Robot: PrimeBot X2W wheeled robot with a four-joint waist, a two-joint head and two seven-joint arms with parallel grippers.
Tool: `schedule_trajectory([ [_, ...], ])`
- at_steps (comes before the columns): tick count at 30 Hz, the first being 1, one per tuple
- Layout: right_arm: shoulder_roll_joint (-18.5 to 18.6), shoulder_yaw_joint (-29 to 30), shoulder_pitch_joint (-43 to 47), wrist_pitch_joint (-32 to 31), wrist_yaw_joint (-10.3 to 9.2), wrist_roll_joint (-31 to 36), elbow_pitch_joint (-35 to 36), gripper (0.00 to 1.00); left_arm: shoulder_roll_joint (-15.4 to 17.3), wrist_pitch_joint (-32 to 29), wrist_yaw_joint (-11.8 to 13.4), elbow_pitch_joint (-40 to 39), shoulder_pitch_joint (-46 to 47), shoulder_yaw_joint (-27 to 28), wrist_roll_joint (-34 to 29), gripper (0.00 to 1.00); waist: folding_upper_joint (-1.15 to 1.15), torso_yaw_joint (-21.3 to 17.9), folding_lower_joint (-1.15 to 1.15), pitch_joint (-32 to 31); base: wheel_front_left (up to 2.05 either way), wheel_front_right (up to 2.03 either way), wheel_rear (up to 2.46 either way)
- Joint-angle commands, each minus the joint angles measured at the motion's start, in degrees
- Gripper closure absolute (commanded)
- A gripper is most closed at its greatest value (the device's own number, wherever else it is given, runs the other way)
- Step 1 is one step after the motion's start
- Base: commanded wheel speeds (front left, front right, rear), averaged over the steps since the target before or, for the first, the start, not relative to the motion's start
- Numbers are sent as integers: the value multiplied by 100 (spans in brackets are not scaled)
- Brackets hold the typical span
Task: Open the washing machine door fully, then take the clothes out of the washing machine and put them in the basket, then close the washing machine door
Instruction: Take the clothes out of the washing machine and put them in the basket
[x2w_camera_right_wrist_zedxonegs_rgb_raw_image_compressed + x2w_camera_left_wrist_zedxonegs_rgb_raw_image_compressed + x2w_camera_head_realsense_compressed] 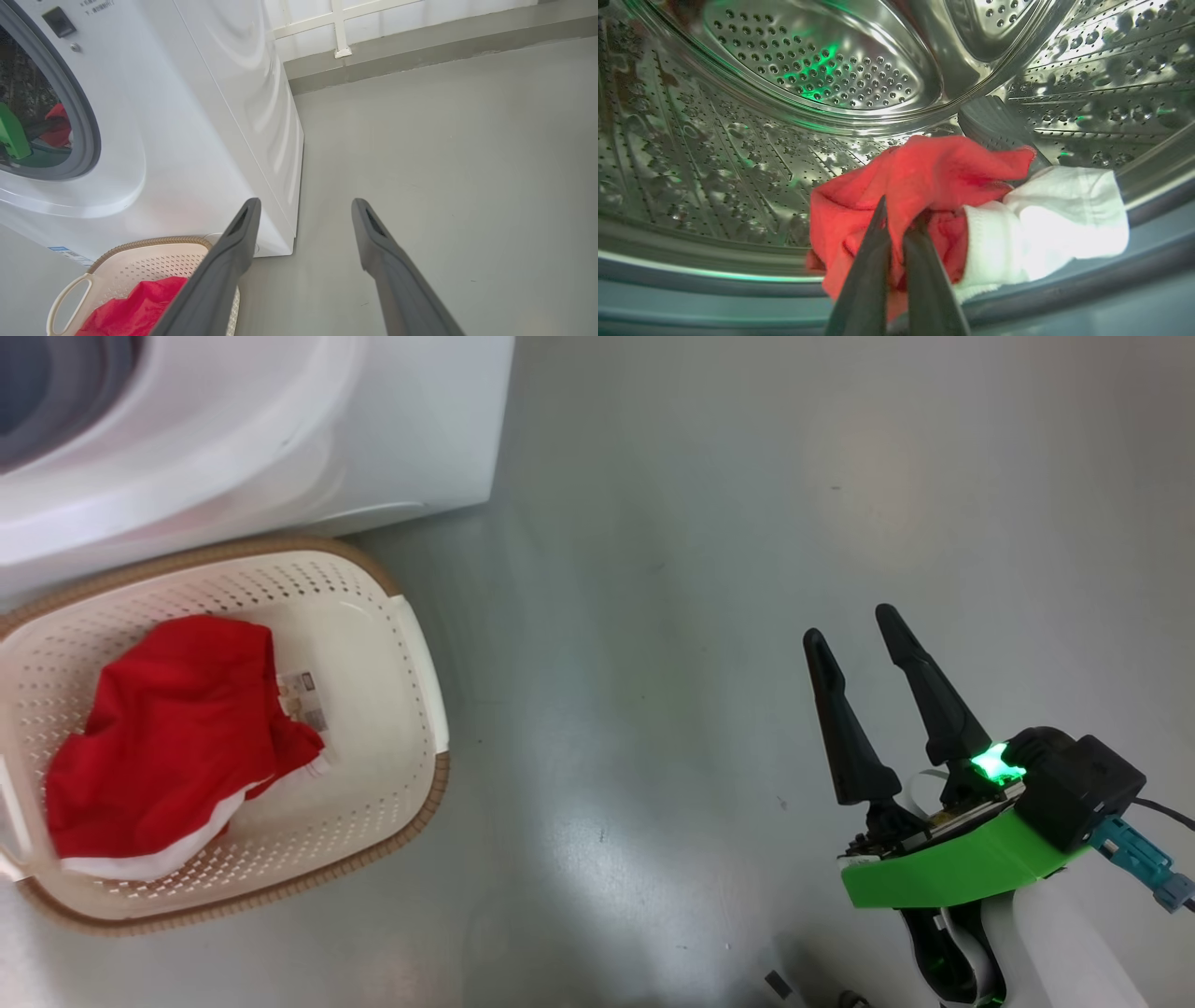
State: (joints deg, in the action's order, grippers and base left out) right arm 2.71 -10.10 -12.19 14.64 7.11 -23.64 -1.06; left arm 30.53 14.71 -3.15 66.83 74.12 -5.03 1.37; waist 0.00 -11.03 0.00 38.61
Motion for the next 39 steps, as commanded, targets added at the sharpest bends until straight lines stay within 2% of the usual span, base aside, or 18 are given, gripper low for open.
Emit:
schedule_trajectory([
  [1, 17, -110, 0, 36, 37, 27, 102, 0, 299, 29, -19, -141, -178, 101, 62, 100, 0, 40, 0, -42, 0, 0, 0],
  [7, 17, -91, -28, 36, 37, 40, 51, 0, 143, 29, -56, -454, -321, 140, 209, 100, 0, 114, 0, -150, 0, 0, 0],
  [14, 17, -23, 10, 36, 37, 28, -7, 0, -145, 29, -157, -1122, -752, 520, 672, 100, 0, 215, 0, -356, 0, 0, 0],
  [22, 17, 118, 64, 36, 37, 65, -87, 0, -617, 29, -363, -2170, -1590, 1132, 1175, 100, 0, 399, 0, -665, 0, 0, 0],
  [30, 17, 231, 204, 36, 37, 120, -169, 0, -1057, 29, -426, -2946, -2300, 1565, 1348, 100, 0, 579, 0, -964, 0, 0, 0],
  [39, 17, 368, 398, 36, 37, 178, -259, 0, -1516, 29, -433, -3941, -3231, 1650, 1734, 100, 0, 789, 0, -1311, 0, 0, 0],
])
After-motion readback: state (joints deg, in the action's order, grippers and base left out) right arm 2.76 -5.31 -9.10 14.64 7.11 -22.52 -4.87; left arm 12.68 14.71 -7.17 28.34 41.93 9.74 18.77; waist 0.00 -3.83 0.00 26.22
